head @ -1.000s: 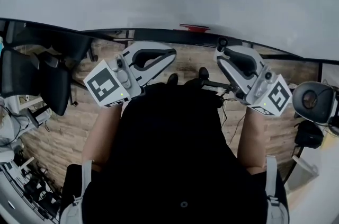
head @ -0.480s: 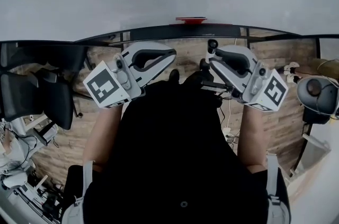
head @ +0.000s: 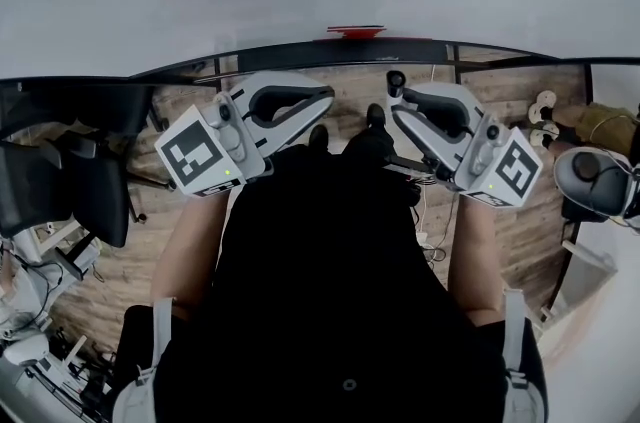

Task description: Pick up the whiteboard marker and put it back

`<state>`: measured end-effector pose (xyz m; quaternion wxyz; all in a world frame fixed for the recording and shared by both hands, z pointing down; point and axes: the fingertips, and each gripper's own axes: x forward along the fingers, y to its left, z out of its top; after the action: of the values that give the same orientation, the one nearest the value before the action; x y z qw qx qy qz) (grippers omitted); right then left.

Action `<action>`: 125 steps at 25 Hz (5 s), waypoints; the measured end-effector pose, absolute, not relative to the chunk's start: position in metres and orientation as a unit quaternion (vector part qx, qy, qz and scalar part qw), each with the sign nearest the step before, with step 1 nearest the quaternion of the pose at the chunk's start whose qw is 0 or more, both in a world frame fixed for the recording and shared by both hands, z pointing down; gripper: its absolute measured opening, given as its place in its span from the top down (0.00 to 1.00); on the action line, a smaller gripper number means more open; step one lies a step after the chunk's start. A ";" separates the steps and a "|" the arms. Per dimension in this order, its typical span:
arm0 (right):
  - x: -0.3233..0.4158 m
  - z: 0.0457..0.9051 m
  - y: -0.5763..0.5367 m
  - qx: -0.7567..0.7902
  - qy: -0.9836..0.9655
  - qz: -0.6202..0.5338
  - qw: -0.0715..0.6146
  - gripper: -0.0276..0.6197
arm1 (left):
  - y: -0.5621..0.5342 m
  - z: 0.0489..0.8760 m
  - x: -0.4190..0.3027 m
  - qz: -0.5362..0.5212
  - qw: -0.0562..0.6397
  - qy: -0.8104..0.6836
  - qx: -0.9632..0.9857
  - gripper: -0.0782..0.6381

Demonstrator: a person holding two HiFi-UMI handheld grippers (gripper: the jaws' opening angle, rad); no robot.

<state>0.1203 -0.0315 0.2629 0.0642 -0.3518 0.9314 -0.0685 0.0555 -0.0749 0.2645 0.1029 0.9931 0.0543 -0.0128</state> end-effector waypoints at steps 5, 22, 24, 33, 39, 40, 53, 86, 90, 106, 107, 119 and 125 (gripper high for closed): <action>0.145 0.264 -0.016 -0.360 0.929 -0.064 0.054 0.85 | -0.061 0.266 0.078 -0.017 0.104 0.059 0.993 0.87; 0.183 0.274 -0.047 -0.336 0.940 -0.053 -0.031 0.85 | -0.086 0.261 0.100 -0.021 0.111 -0.034 0.993 0.87; 0.193 0.274 -0.045 -0.328 0.942 -0.043 -0.047 0.85 | -0.081 0.259 0.110 -0.022 0.109 -0.054 0.992 0.87; 0.199 0.296 -0.039 -0.302 0.951 -0.062 -0.040 0.85 | -0.060 0.283 0.117 -0.004 0.126 -0.102 0.987 0.87; 0.200 0.300 -0.048 -0.294 0.953 -0.056 -0.055 0.85 | -0.067 0.292 0.114 -0.003 0.136 -0.124 0.983 0.87; 0.201 0.300 -0.051 -0.294 0.952 -0.053 -0.058 0.85 | -0.071 0.292 0.114 -0.006 0.136 -0.127 0.982 0.87; 0.192 0.328 -0.088 -0.325 0.934 -0.031 -0.148 0.85 | -0.095 0.296 0.100 -0.008 0.137 -0.127 0.982 0.87; 0.199 0.441 -0.103 -0.276 0.856 0.050 -0.435 0.85 | -0.087 0.289 0.082 -0.014 0.140 -0.170 0.975 0.87; 0.198 0.456 -0.107 -0.276 0.848 0.037 -0.452 0.85 | -0.085 0.291 0.079 -0.012 0.144 -0.173 0.974 0.87; 0.195 0.495 -0.114 -0.276 0.829 -0.005 -0.487 0.85 | -0.084 0.292 0.076 -0.004 0.153 -0.169 0.974 0.87; 0.195 0.498 -0.114 -0.274 0.828 -0.004 -0.489 0.85 | -0.083 0.293 0.076 -0.003 0.153 -0.169 0.974 0.87; 0.195 0.508 -0.113 -0.273 0.823 -0.011 -0.497 0.85 | -0.078 0.292 0.078 0.000 0.158 -0.165 0.973 0.87; 0.195 0.510 -0.111 -0.273 0.824 -0.015 -0.497 0.85 | -0.076 0.294 0.078 0.000 0.163 -0.162 0.973 0.87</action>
<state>0.1950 -0.1111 0.5098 -0.4967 -0.2733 0.8236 -0.0150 0.0784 -0.0756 0.2938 0.1631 0.9732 -0.1624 0.0000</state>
